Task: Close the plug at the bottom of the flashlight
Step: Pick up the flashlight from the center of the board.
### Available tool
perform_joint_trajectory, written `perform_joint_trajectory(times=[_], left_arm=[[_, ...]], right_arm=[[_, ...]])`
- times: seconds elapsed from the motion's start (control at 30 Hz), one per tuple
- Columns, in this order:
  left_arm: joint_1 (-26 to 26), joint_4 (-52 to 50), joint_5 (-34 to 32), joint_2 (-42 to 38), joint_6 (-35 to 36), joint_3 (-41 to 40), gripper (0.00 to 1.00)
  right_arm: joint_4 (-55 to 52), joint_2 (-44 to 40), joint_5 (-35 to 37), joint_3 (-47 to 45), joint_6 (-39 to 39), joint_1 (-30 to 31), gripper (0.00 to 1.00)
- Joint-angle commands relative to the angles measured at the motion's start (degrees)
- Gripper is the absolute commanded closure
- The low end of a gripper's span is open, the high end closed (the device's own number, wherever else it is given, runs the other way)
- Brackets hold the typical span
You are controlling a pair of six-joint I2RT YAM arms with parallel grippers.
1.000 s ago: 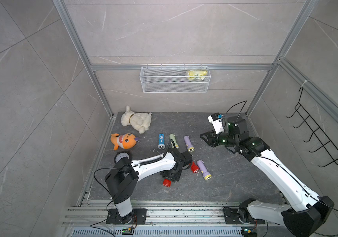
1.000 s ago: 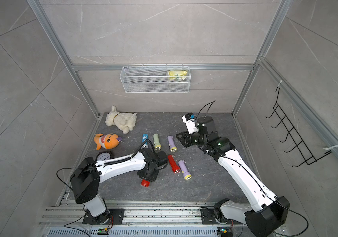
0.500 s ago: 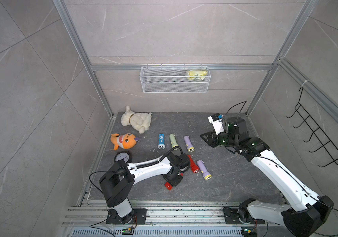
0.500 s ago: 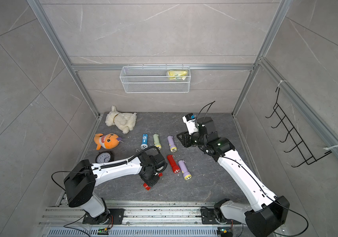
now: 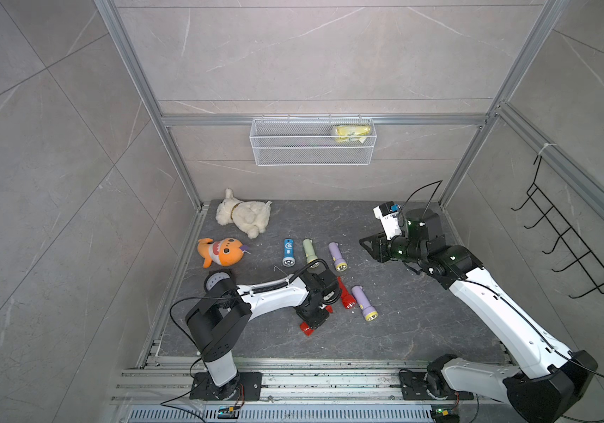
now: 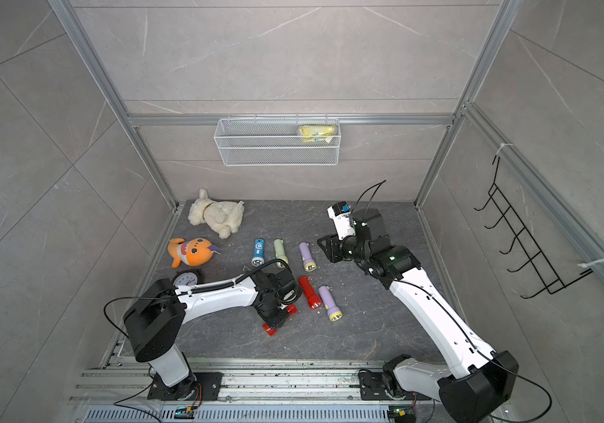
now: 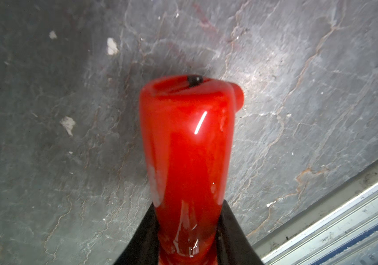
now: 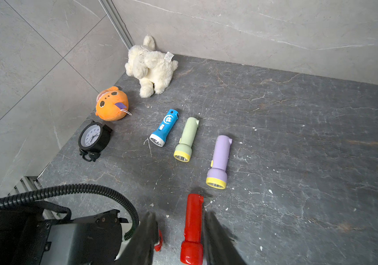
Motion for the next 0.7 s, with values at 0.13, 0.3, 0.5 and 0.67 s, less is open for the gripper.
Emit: perform_joint_trajectory(times=[0.13, 0.3, 0.5, 0.67], left_arm=[[3.68, 1.85, 9.34, 2.16, 3.52, -0.65, 1.00], [6.92, 2.53, 14.37, 5.19, 4.16, -0.86, 1.00], [7.33, 5.46, 11.46, 0.82, 4.08, -1.12, 1.00], [7.30, 9.63, 3.79, -6.34, 5.30, -1.03, 1.00]], right_arm=[[0.05, -1.31, 1.49, -0.72, -0.80, 0.22, 0.62], [0.03, -1.44, 1.95, -1.08, -0.74, 0.28, 0.62], [0.12, -1.18, 3.05, -1.08, -1.04, 0.20, 0.62], [0.67, -0.17, 3.27, -0.89, -1.08, 0.17, 0.62]])
